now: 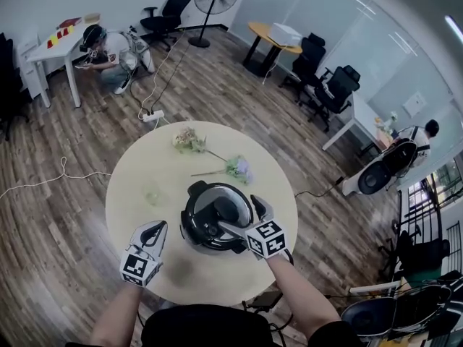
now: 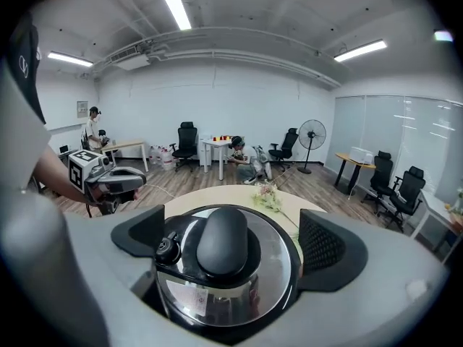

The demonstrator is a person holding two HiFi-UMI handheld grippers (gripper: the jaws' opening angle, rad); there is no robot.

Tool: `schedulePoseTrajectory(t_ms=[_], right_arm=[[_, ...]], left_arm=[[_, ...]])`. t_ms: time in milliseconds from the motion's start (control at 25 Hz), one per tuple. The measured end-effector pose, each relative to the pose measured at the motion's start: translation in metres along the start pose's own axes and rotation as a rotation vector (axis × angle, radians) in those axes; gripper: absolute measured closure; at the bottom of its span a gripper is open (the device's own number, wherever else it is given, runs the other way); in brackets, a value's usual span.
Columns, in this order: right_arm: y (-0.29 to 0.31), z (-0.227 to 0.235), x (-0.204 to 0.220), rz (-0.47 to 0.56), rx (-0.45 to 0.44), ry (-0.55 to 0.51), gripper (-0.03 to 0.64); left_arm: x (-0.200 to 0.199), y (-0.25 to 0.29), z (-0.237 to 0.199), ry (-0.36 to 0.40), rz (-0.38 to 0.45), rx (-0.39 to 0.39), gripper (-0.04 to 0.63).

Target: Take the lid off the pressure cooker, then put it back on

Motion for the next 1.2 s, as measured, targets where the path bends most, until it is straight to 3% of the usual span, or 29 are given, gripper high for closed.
schedulePoseTrajectory(t_ms=[160, 280, 320, 520, 640, 760, 840, 1200], right_arm=[[0.009, 0.008, -0.005, -0.025, -0.043, -0.030, 0.028], [0.017, 0.012, -0.001, -0.066, -0.084, -0.024, 0.032], [0.019, 0.013, 0.001, -0.084, -0.101, -0.019, 0.033], [0.032, 0.014, 0.001, -0.194, -0.195, -0.043, 0.034], [0.038, 0.010, 0.000, -0.265, -0.238, -0.073, 0.034], [0.043, 0.009, -0.004, -0.318, -0.259, -0.098, 0.048], [0.046, 0.009, -0.007, -0.349, -0.272, -0.110, 0.094], [0.072, 0.018, -0.020, -0.526, -0.346, -0.137, 0.211]], left_arm=[[0.010, 0.006, 0.001, -0.014, -0.022, 0.017, 0.592], [0.027, 0.014, 0.007, -0.054, -0.067, 0.109, 0.339], [0.034, 0.018, 0.011, -0.047, -0.091, 0.139, 0.286], [0.074, 0.038, 0.035, 0.027, -0.211, 0.269, 0.154], [0.096, 0.051, 0.045, 0.027, -0.240, 0.285, 0.055], [0.110, 0.064, 0.049, 0.013, -0.257, 0.300, 0.026], [0.117, 0.070, 0.052, 0.010, -0.266, 0.313, 0.010], [0.122, 0.090, 0.057, 0.059, -0.239, 0.351, 0.006]])
Point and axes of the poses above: the fingertips, and each gripper's own axes: y forward along the fingers, z to its right, x out of its underside, the point moved 10 cm from there along -y, backward along the fingers, and after that the axes turned 1 degree about z, right-handed, at the moved point
